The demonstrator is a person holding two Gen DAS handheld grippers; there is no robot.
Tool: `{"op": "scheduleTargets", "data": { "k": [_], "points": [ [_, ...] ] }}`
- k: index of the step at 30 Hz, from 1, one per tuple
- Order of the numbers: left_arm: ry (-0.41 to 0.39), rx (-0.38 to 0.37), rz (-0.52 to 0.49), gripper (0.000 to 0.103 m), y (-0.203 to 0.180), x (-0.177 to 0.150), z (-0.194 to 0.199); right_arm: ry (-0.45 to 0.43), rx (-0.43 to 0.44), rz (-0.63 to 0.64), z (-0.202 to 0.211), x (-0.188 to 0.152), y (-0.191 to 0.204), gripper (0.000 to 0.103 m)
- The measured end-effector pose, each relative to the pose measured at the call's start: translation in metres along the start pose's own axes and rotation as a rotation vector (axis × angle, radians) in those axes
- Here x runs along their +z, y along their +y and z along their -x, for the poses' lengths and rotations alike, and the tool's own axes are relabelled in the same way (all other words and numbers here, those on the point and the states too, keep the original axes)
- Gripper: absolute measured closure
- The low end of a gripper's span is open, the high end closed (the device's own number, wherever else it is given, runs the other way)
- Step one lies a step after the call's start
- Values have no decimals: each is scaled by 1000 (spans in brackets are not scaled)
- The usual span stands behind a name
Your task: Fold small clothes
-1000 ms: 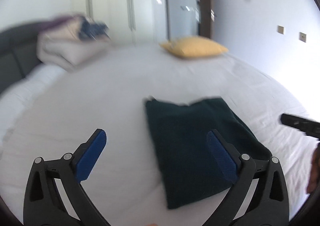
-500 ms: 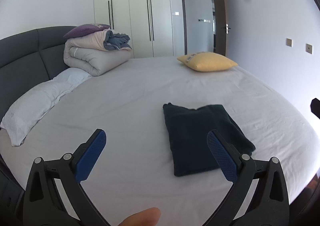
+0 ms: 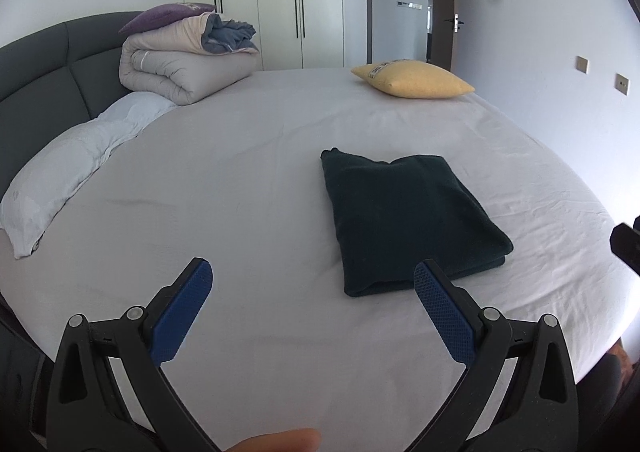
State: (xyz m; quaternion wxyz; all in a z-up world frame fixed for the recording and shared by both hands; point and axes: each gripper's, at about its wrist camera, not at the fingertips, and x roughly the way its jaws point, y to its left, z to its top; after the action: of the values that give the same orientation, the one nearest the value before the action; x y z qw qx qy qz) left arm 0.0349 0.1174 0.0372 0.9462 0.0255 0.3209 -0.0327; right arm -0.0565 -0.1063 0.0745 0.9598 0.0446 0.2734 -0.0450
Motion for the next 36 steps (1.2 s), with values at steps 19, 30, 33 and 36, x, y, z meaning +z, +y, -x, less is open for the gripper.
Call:
{"op": "scheduleTargets", "data": {
  "k": [19,30,33,36],
  "points": [
    [106,-59,68,0,11,-23,-41,100,-39,4,-36,-25,0,0],
    [107,-72,61,0,6,-25,-47,104,-44,6,-37,-25,0,0],
    [106,-71,60,0,5,-25,-47,105,-44,5,-37,-25,0,0],
    [106,-71,61,0,5,-25,-47,104,-43,5,-37,-25,0,0]
  ]
}}
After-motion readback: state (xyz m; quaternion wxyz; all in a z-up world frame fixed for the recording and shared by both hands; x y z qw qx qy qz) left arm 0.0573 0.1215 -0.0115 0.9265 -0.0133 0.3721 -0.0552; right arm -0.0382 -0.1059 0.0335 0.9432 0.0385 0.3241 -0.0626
